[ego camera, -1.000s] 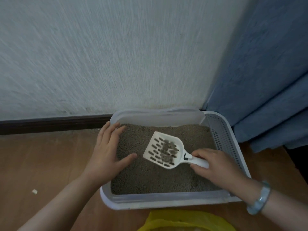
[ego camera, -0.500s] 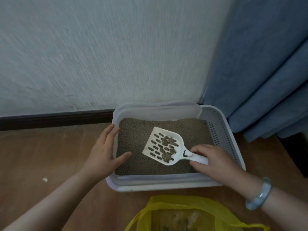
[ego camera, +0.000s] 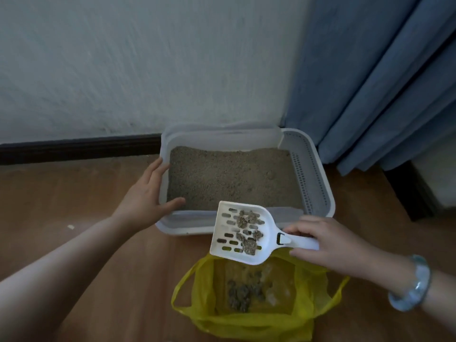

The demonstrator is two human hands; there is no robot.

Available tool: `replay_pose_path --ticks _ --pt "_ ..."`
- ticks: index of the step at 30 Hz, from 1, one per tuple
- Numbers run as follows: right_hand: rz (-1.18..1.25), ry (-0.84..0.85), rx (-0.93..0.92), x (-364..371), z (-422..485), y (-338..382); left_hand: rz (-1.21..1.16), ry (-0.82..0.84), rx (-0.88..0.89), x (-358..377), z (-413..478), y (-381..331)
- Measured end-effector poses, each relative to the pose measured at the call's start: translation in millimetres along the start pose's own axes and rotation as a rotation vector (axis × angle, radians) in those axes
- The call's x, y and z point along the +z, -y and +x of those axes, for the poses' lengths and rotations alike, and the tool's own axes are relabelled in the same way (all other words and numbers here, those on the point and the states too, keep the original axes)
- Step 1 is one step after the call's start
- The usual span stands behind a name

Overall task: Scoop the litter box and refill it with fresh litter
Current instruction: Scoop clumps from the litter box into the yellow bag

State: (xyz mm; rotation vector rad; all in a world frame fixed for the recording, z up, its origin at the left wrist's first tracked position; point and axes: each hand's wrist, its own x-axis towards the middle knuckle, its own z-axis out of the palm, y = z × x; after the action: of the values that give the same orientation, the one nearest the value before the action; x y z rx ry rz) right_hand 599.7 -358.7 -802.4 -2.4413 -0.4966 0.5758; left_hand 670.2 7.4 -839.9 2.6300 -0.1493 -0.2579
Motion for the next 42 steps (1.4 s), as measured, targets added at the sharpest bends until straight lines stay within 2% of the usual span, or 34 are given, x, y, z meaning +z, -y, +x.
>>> replay_pose_path --ticks 15,22,27,31,34,37,42 --pt "-0.015 0.149 0.075 59 -29 -34 0.024 0.021 -0.050 0 -2 -5" --pt "-0.024 0.001 -0.022 65 -35 -40 0.035 0.016 -0.041 0 -1 -4" --pt "-0.169 -0.013 -0.151 71 -45 -46 0.035 0.009 -0.039 1 -1 -4" --pt "-0.175 -0.029 -0.179 74 -49 -47 0.035 0.015 -0.041 1 -1 -3" --pt "-0.116 -0.033 -0.138 73 -47 -47 0.039 0.014 -0.038 1 0 -3" --pt "0.046 -0.029 -0.020 72 -44 -44 0.035 -0.001 -0.037 2 -1 -2" --pt "0.175 0.058 0.149 67 -34 -41 0.044 -0.005 -0.032 2 0 -2"
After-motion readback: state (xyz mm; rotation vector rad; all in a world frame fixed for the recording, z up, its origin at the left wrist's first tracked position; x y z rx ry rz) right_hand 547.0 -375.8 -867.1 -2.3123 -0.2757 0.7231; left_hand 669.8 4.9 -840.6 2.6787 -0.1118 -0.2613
